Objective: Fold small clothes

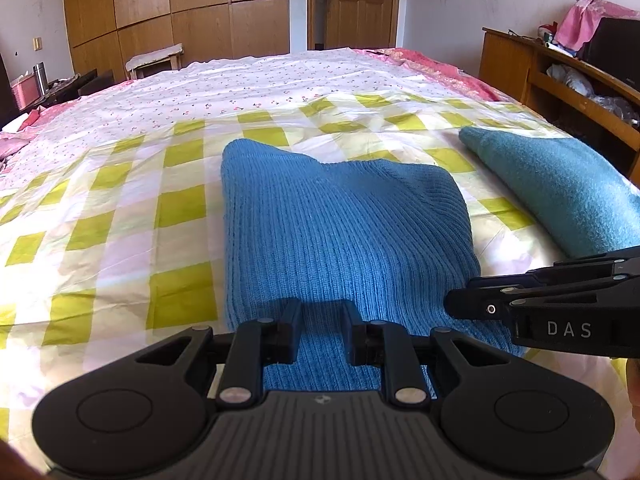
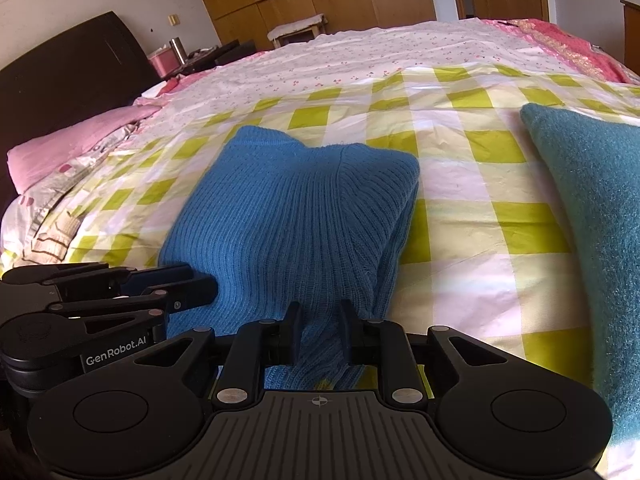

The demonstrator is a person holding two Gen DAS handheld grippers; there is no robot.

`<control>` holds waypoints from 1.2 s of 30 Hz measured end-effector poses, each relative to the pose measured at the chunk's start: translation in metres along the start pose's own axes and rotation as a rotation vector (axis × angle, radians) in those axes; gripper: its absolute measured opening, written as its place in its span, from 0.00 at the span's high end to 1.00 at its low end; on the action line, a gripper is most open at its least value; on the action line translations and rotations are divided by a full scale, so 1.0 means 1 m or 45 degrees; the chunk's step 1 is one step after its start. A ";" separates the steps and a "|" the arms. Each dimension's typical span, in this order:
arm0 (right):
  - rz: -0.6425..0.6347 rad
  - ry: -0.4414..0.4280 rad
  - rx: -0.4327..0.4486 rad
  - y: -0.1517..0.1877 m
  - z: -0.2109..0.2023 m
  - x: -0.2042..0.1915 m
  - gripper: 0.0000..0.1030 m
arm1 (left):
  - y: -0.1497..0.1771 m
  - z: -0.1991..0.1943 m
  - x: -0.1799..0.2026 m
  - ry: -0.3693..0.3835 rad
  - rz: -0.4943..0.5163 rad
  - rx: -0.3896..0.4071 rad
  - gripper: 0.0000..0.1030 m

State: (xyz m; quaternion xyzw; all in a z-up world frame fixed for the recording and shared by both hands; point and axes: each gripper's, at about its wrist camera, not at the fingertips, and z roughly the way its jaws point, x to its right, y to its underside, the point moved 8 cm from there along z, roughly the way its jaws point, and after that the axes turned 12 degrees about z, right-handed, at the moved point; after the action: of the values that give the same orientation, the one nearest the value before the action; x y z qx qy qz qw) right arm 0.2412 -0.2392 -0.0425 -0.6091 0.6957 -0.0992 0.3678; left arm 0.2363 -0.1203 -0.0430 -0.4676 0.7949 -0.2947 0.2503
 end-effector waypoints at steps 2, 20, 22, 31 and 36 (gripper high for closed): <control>0.003 -0.006 0.006 -0.001 -0.002 -0.001 0.80 | -0.001 -0.001 0.000 -0.002 0.001 -0.002 0.74; 0.054 0.026 0.156 -0.035 -0.005 0.012 0.78 | -0.052 0.019 -0.014 -0.067 0.045 0.073 0.72; 0.051 0.049 0.137 -0.034 0.003 0.017 0.78 | -0.052 0.027 -0.015 -0.070 0.049 0.057 0.72; 0.068 0.071 0.127 -0.032 0.014 0.026 0.72 | -0.049 0.036 -0.009 -0.088 0.124 0.057 0.70; 0.076 0.061 0.137 -0.032 0.012 0.026 0.66 | -0.049 0.034 -0.011 -0.082 0.100 0.060 0.69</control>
State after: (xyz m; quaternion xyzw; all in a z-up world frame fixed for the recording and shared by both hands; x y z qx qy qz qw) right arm 0.2741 -0.2675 -0.0426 -0.5650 0.7157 -0.1400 0.3859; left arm 0.2939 -0.1375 -0.0310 -0.4393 0.7969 -0.2881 0.2983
